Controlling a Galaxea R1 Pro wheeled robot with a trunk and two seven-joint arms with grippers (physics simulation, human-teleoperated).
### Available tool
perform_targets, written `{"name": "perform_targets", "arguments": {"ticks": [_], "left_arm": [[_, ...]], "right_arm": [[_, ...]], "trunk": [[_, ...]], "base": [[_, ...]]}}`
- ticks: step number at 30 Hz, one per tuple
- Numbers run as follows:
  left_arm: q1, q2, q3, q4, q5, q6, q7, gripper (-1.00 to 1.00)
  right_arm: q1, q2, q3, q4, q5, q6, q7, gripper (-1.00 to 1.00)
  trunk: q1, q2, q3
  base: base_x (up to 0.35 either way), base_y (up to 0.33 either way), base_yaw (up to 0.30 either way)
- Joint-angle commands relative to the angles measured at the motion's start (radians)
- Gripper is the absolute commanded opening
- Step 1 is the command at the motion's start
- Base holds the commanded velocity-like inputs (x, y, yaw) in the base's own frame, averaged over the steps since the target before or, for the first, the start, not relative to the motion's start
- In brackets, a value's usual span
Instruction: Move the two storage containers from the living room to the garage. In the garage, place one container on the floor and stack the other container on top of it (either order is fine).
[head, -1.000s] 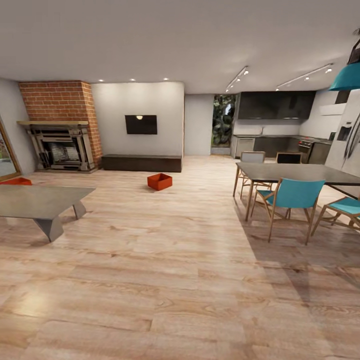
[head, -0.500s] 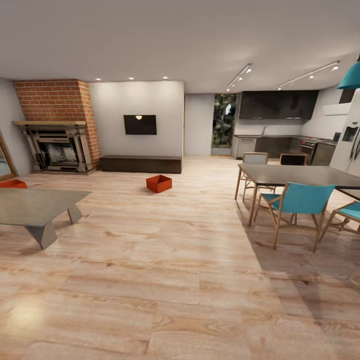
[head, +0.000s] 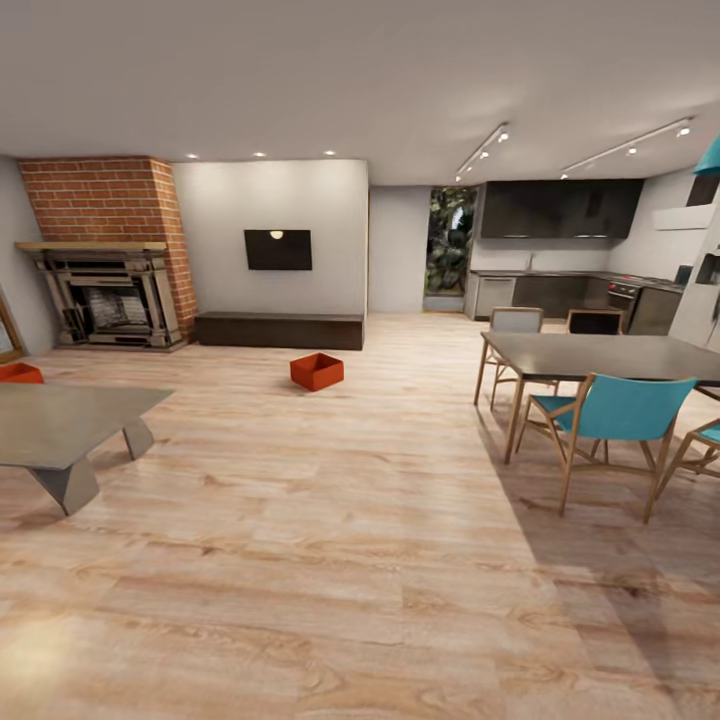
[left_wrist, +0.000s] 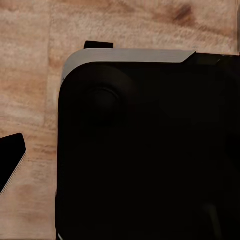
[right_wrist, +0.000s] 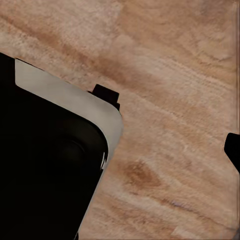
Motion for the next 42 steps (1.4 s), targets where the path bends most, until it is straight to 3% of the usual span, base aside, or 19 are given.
{"name": "perform_targets", "arguments": {"ticks": [1, 42], "left_arm": [[-0.001, 0.0, 0.001, 0.001, 0.008, -0.003, -0.002, 1.0], [-0.001, 0.0, 0.001, 0.001, 0.008, -0.003, -0.002, 1.0]], "right_arm": [[0.0, -0.001, 0.007, 0.0, -0.011, -0.002, 0.004, 1.0], [0.0, -0.001, 0.007, 0.0, -0.01, -0.003, 0.004, 1.0]], "trunk": [[0.001, 0.0, -0.001], [0.001, 0.0, -0.001]], "base": [[0.319, 0.0, 0.0], [0.319, 0.0, 0.0]]}}
